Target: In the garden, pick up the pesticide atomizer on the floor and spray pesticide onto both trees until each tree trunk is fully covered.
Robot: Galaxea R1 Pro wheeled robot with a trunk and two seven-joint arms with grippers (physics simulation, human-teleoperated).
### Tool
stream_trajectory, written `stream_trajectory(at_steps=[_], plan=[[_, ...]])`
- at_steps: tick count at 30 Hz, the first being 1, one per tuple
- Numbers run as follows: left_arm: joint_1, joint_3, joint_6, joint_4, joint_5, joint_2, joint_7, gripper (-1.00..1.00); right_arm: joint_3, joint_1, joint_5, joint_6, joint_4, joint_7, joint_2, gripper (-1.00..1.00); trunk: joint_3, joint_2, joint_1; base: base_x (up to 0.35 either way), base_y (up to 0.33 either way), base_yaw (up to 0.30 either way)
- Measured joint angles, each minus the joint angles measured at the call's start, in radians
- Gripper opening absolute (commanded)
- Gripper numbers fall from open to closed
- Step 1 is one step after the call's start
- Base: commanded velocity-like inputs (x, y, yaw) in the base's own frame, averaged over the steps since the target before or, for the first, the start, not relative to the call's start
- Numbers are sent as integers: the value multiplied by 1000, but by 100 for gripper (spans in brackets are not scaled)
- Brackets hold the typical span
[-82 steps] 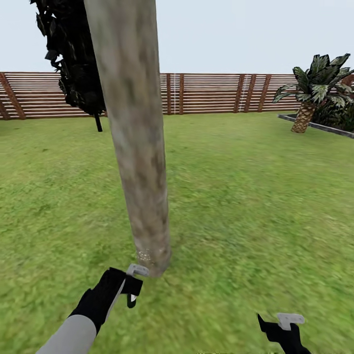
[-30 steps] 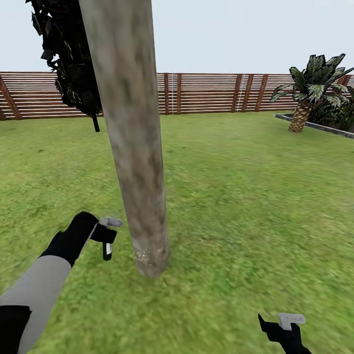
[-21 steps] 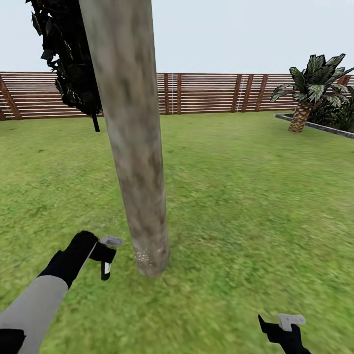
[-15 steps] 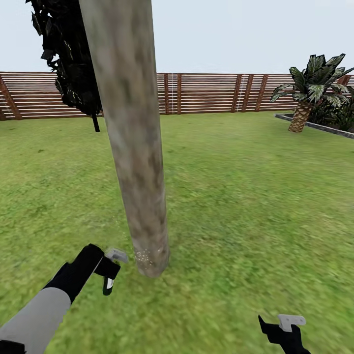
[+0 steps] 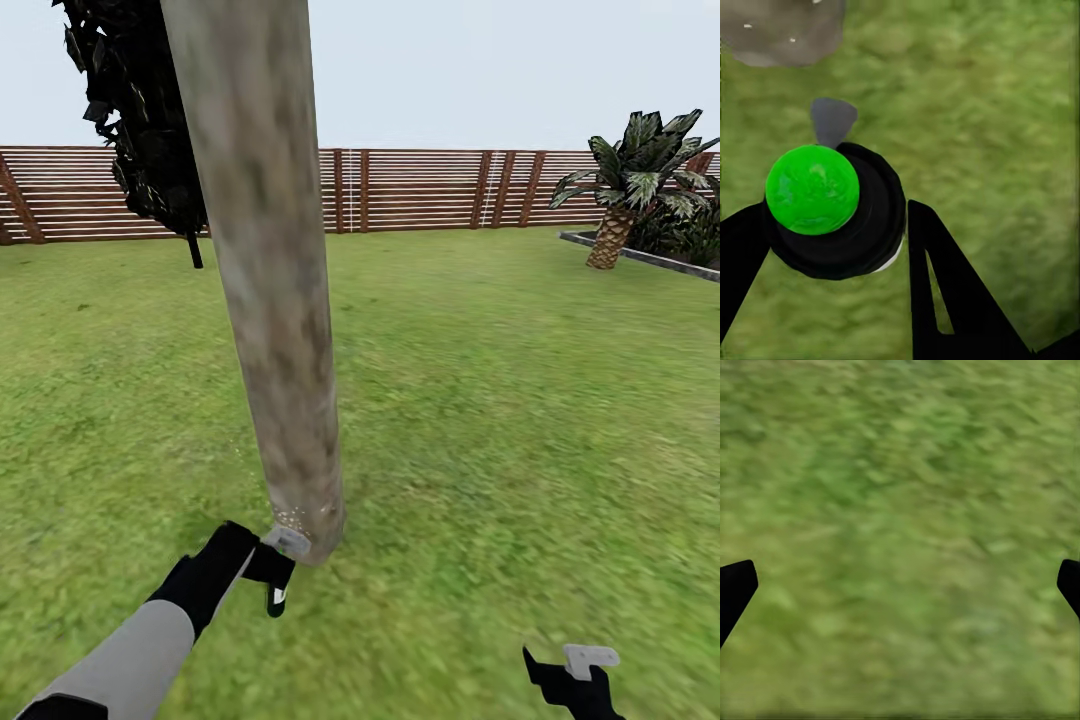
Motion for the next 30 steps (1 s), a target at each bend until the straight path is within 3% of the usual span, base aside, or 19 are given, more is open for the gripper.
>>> stream_trajectory(at_steps=[3, 4, 5, 7, 10, 14, 16, 22, 27, 30], plan=[[13, 28, -1, -1, 16, 7, 1, -100, 0, 0, 0, 0, 1, 0, 0, 100, 0, 0, 0, 0, 0, 0], [16, 49, -2, -2, 22, 9, 1, -100, 0, 0, 0, 0, 1, 0, 0, 100, 0, 0, 0, -7, 0, 0], [24, 102, -5, -8, 24, 13, 1, -100, 0, 0, 0, 0, 1, 0, 0, 100, 0, 0, 0, -130, 0, 0], [27, 120, -5, -12, 30, 15, 2, -100, 0, 0, 0, 0, 1, 0, 0, 100, 0, 0, 0, -228, 0, 0], [30, 126, -15, -17, 33, 13, 6, -100, 0, 0, 0, 0, 1, 0, 0, 100, 0, 0, 0, -305, 0, 0], [31, 128, -29, -19, 33, 5, 59, -100, 0, 0, 0, 0, 1, 0, 0, 100, 0, 0, 0, -302, 0, 0], [30, 121, -25, -26, 43, -17, 101, -100, 0, 0, 0, 0, 1, 0, 0, 100, 0, 0, 0, -96, 0, 0], [26, 119, -6, -136, 31, -68, 110, -100, 0, 0, 0, 0, 1, 0, 0, 100, 0, 0, 0, -14, 0, 0], [-23, 125, 84, -149, 32, -71, 112, -100, 0, 0, 0, 0, 1, 0, 0, 100, 0, 0, 0, 0, 0, 0], [-41, 125, 191, -154, 27, -57, 112, -100, 0, 0, 0, 0, 1, 0, 0, 100, 0, 0, 0, 0, 0, 0]])
